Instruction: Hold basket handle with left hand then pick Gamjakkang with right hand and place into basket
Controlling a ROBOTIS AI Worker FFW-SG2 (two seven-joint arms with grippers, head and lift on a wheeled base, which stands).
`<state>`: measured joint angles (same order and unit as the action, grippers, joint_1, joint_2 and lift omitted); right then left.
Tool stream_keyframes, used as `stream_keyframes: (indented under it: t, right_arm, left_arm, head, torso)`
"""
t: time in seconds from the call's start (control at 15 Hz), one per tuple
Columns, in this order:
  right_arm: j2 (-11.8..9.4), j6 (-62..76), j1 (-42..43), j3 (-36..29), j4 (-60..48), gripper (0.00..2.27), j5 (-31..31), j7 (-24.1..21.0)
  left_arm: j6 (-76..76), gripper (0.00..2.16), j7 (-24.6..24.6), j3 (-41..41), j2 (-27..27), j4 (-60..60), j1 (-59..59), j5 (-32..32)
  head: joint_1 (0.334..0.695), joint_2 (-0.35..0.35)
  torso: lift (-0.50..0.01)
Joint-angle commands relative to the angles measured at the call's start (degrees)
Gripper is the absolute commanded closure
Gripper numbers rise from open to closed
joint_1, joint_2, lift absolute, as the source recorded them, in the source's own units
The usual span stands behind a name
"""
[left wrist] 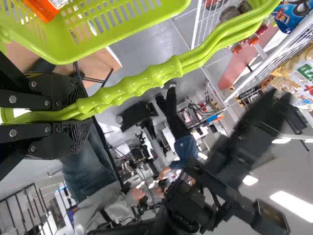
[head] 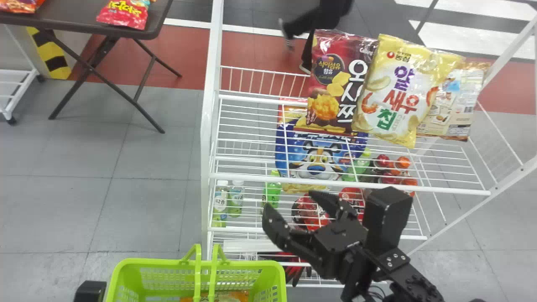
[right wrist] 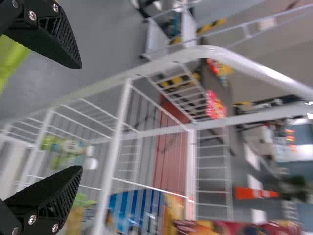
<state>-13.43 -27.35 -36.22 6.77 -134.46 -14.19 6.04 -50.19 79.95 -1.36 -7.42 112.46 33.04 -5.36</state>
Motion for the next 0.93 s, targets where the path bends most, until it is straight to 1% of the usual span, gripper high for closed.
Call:
stream_keyframes:
  t: [0.0,0.2,0.27,0.33,0.4,0.53,0.6,0.73,0.87]
  right_arm:
    - [0.33,13.5,-1.39,-0.09,2.27,0.06,0.13,-1.12]
    - [0.24,27.39,-4.21,-1.41,5.08,0.06,-0.05,-3.93]
    - [0.15,31.96,-5.44,-1.68,6.23,0.06,0.04,-5.25]
    - [0.07,35.65,-6.49,-1.68,7.28,0.06,0.13,-7.19]
    - [0.07,37.58,-7.19,-1.68,8.07,0.07,0.22,-8.77]
    - [-0.2,41.1,-8.34,-1.68,10.09,0.07,0.92,-10.0]
    - [-0.37,43.39,-8.86,-1.59,10.97,0.07,1.36,-10.17]
    - [-0.55,47.78,-9.65,-0.27,13.08,0.07,4.17,-11.67]
    - [-1.52,49.89,-10.18,1.22,14.4,0.07,5.31,-12.99]
  left_arm:
    - [0.66,2.06,-0.05,-0.05,0.22,-0.4,0.09,0.09]
    - [2.06,2.06,0.03,0.12,0.66,-0.75,0.44,0.0]
    - [2.41,2.06,0.12,0.21,0.75,-1.02,0.44,0.0]
    - [2.59,2.06,0.12,0.3,0.75,-1.19,0.53,0.0]
    - [3.47,2.06,0.21,0.3,0.75,-1.28,0.53,-0.18]
    - [4.17,2.06,0.3,0.48,0.83,-1.63,0.62,-0.44]
    - [4.35,2.06,0.39,0.65,0.83,-1.81,0.62,-0.62]
    - [4.88,2.06,0.39,0.74,0.83,-1.99,0.62,-0.71]
    - [5.05,2.06,0.39,0.83,0.83,-2.07,0.62,-0.97]
  head:
    - [0.695,-0.203]
    - [0.695,-0.231]
    - [0.695,-0.25]
    - [0.695,-0.292]
    - [0.695,-0.311]
    - [0.695,-0.35]
    - [0.695,-0.35]
    - [0.695,-0.35]
    - [0.695,-0.35]
  torso:
    - [-0.02]
    - [-0.02]
    - [-0.02]
    - [-0.02]
    - [-0.02]
    - [-0.02]
    - [-0.02]
    - [-0.02]
    - [-0.02]
